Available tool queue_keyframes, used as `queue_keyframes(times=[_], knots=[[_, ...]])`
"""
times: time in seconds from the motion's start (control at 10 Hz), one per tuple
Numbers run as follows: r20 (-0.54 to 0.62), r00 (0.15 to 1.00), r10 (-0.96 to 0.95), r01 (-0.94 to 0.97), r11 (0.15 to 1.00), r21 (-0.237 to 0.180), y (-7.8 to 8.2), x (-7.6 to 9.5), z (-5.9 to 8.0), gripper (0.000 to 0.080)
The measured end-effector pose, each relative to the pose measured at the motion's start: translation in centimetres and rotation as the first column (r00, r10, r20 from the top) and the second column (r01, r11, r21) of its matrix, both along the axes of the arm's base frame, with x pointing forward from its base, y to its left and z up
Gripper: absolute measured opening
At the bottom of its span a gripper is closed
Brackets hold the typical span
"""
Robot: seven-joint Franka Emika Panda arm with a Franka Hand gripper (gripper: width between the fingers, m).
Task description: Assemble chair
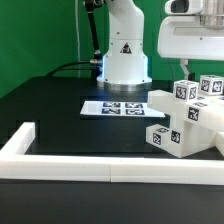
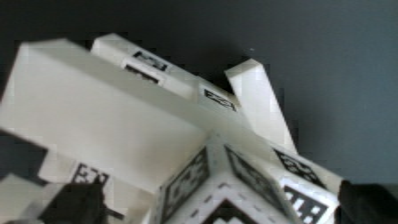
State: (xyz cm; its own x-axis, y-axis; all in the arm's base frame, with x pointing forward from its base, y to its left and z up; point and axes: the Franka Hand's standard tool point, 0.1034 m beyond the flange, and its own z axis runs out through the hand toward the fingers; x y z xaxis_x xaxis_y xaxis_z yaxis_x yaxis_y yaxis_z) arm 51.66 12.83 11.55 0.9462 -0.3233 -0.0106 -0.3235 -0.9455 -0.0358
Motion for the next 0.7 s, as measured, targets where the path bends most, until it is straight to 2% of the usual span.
queue_keyframes(times=[0.4, 0.7], knots=[[0.009, 0.956, 0.292, -0.292, 0.956, -0.014, -0.09, 0.00, -0.04, 0.0649], [0.011, 0.879, 0.477, -0.476, 0.879, -0.023, -0.23, 0.00, -0.07, 0.0649]])
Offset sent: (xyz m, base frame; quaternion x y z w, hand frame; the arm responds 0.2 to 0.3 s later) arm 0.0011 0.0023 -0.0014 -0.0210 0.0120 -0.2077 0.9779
